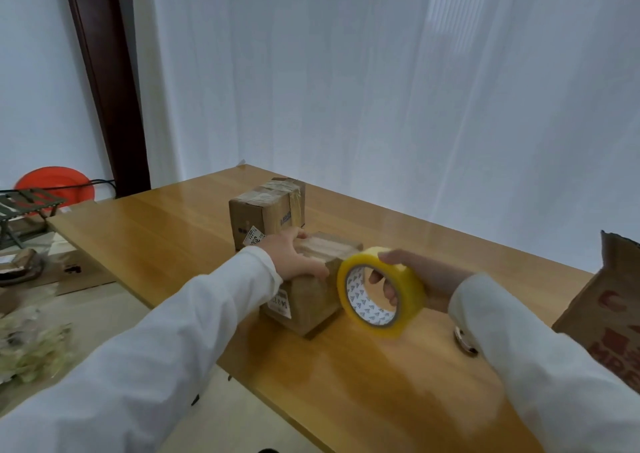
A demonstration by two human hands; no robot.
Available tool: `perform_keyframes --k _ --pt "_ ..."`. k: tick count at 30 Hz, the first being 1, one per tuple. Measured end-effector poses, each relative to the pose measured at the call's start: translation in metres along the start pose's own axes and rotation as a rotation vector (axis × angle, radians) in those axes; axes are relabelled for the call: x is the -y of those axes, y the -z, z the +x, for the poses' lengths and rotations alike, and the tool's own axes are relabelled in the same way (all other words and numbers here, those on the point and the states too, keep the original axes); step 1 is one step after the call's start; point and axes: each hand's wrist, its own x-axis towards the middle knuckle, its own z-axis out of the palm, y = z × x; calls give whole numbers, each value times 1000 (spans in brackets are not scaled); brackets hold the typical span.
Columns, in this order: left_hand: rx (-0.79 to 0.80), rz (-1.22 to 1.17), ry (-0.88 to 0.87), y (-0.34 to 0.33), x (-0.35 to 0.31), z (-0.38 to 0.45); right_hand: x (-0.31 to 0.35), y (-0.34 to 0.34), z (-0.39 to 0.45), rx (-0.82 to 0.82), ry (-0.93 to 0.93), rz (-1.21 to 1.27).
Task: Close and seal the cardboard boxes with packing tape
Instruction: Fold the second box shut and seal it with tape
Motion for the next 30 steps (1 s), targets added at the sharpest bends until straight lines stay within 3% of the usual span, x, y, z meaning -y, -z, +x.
perform_keyframes --k 3,6,8,10,12,15,19,21,23,26,30 --pt "83 -328 39 8 -3 -2 33 -6 -13 -76 -100 -267" --pt "197 -584 147 6 2 -9 29 -22 -11 -26 -217 -604" --pt "218 -695 276 4 12 -12 11 -28 -5 27 -257 -372" --pt "235 -704 297 7 18 -12 -4 -22 0 38 -216 -170" --pt "156 -519 206 13 19 -10 -11 -18 0 15 -177 -90" --pt "-142 -118 -9 15 6 -14 -9 -18 5 6 -208 -125" --pt "-103 358 -182 -13 -15 -29 -6 -20 13 -24 -209 -209" --pt "-166 446 -190 -19 -11 -25 -10 -20 9 -34 -171 -168" --pt "-168 332 -161 -10 -6 -19 -12 -16 5 -13 -81 -35" --pt "-8 106 -67 10 -10 -11 2 -4 -5 24 -6 109" --pt "111 -385 113 19 -6 -3 22 -7 -8 -77 -155 -219"
